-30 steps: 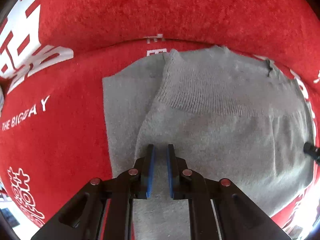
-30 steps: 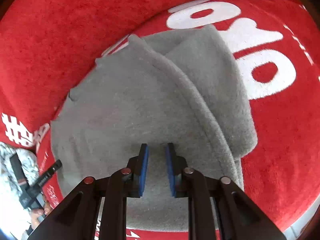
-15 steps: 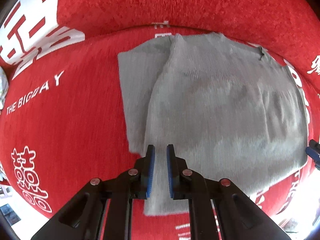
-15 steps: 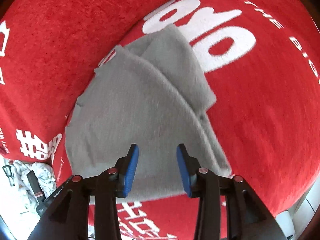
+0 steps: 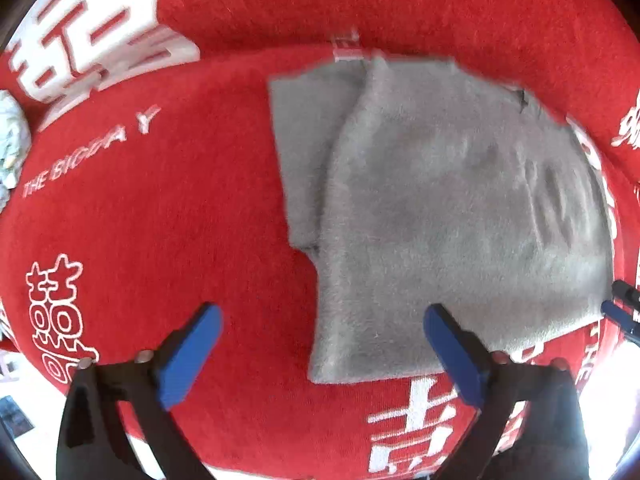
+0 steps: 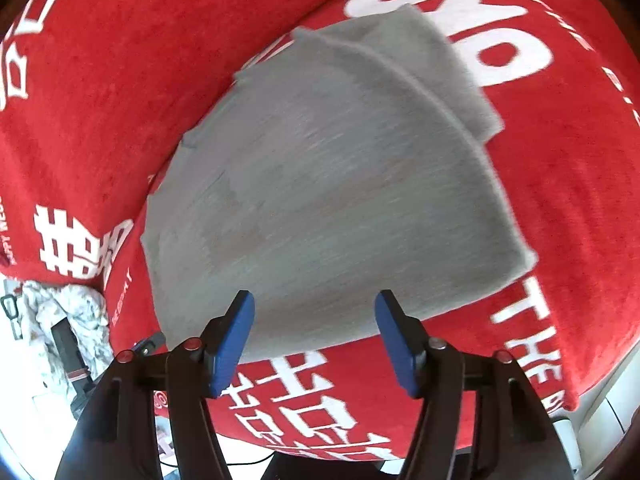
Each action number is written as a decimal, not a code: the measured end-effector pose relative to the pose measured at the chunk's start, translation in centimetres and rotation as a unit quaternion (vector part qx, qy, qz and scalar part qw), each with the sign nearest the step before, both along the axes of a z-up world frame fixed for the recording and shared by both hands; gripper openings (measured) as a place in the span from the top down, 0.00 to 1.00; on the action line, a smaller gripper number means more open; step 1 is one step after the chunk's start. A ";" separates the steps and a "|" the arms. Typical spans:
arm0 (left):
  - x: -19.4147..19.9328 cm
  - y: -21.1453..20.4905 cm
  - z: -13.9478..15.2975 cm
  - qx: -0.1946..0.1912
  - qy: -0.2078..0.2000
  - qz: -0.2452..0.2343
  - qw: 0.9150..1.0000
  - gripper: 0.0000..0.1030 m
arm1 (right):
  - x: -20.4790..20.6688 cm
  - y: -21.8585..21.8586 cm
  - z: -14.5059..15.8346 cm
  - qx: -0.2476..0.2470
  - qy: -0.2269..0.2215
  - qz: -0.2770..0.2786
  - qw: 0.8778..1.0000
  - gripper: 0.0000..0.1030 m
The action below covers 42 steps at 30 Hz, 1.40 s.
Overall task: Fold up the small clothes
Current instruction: 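Open both grippers and withdraw from the folded sweater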
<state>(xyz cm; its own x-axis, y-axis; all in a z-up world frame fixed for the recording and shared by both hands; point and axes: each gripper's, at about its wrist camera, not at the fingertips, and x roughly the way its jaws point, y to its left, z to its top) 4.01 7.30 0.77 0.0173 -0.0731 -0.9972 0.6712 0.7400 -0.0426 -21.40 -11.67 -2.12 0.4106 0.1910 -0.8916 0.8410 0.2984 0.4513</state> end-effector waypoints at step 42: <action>1.9 6.9 -3.5 0.045 0.028 0.055 0.997 0.01 | 6.7 11.6 -3.8 0.123 -0.037 0.119 0.985 0.00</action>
<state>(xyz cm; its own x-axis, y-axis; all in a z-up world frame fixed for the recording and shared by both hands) 5.90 14.25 -2.70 -0.0349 0.0156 -0.9993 0.5840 0.8117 -0.0077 -14.67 -0.07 -5.96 0.3892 0.4957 -0.7764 0.7228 0.3582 0.5910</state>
